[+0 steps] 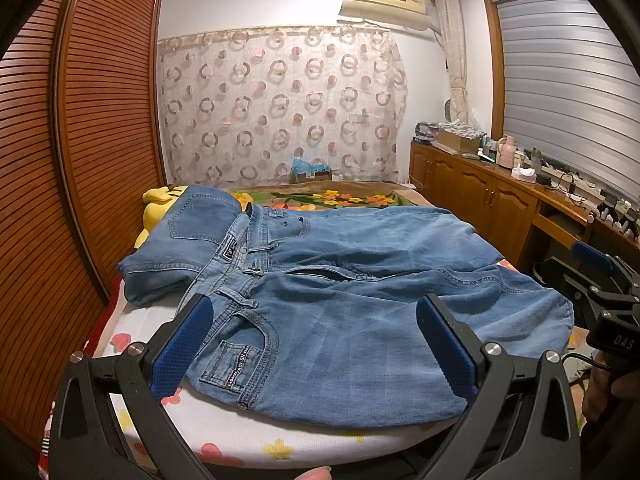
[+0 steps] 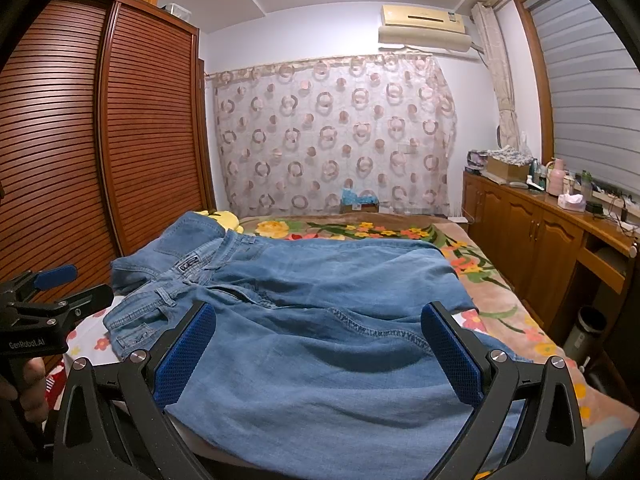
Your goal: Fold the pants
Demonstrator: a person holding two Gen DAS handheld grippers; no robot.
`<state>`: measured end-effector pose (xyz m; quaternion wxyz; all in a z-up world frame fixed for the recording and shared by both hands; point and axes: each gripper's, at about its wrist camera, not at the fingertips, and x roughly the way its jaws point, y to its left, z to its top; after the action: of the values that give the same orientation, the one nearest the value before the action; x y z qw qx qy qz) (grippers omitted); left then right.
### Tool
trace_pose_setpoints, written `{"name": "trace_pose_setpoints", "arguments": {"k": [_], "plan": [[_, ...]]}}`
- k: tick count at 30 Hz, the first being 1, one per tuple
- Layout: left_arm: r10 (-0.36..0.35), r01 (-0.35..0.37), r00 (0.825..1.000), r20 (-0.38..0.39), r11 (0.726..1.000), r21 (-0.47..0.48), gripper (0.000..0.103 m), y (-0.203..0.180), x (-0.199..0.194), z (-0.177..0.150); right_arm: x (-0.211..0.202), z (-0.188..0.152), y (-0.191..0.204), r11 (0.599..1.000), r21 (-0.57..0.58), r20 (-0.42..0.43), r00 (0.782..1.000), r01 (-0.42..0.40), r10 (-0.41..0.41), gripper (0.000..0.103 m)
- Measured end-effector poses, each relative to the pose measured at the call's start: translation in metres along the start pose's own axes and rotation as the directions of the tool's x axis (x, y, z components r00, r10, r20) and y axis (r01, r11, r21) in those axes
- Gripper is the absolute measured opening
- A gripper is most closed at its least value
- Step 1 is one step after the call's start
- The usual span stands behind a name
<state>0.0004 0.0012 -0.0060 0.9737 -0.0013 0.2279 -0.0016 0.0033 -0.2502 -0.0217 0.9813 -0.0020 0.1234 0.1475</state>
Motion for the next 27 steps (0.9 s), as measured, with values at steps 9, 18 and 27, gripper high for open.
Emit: {"name": "trace_pose_setpoints", "arguments": {"k": [9,18,27], "plan": [[-0.001,0.001,1.000,-0.001,1.000,0.000,0.102,-0.0006,0.0005,-0.0006,0.0002,-0.0005,0.0016,1.000,-0.007,-0.001,1.000,0.003,-0.003,0.102],[-0.001,0.001,1.000,0.001,1.000,-0.002,0.102,-0.0004,0.0005,-0.0007,0.0006,-0.0003,0.0022,1.000,-0.003,0.001,1.000,0.003,-0.003,0.102],[-0.001,0.001,1.000,0.003,1.000,-0.002,0.102,0.0001,0.0002,-0.0010,0.0004,-0.0004,0.0020,1.000,-0.002,0.001,1.000,0.001,-0.001,0.102]]}}
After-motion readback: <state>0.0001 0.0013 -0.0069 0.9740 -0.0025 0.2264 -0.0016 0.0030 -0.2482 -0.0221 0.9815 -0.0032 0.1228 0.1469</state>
